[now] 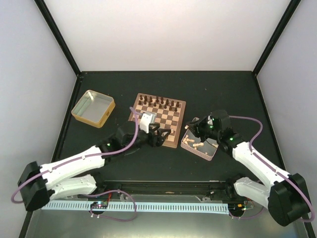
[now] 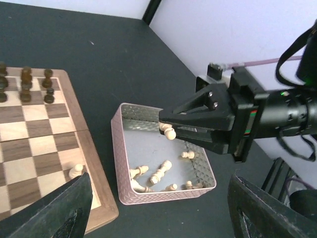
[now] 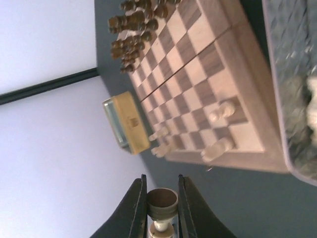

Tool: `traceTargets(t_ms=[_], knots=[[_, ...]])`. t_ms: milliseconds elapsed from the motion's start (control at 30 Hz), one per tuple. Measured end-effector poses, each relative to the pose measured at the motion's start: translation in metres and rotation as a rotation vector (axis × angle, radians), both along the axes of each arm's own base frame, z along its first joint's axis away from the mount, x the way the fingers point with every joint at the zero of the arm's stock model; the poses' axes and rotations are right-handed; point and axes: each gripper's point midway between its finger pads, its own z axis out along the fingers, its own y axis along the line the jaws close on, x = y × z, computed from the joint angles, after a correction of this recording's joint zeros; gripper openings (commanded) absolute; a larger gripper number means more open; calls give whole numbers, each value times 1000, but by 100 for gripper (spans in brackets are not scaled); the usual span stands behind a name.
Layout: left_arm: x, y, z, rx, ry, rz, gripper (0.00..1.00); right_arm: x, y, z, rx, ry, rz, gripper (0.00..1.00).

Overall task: Set up the chess pieces on the board
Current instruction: Place the chess piece on the chessboard.

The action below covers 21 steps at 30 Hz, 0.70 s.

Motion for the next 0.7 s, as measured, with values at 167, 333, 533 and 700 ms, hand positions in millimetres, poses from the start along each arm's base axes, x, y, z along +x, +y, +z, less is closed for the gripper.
traceTargets(t_ms=[167,333,533,700], knots=[[3,-38,-19,69,-17,-41,71,-9,10,20,177,52,-15,3],[14,-67,-16,62,-28,-58,60,-12,19,38,285,72,-1,3],[26,-83,-18,59,-34,-56,42,-17,22,50,341,85,15,3],[27,-86,-21,63,-33,-57,36,-19,24,55,360,88,24,4]])
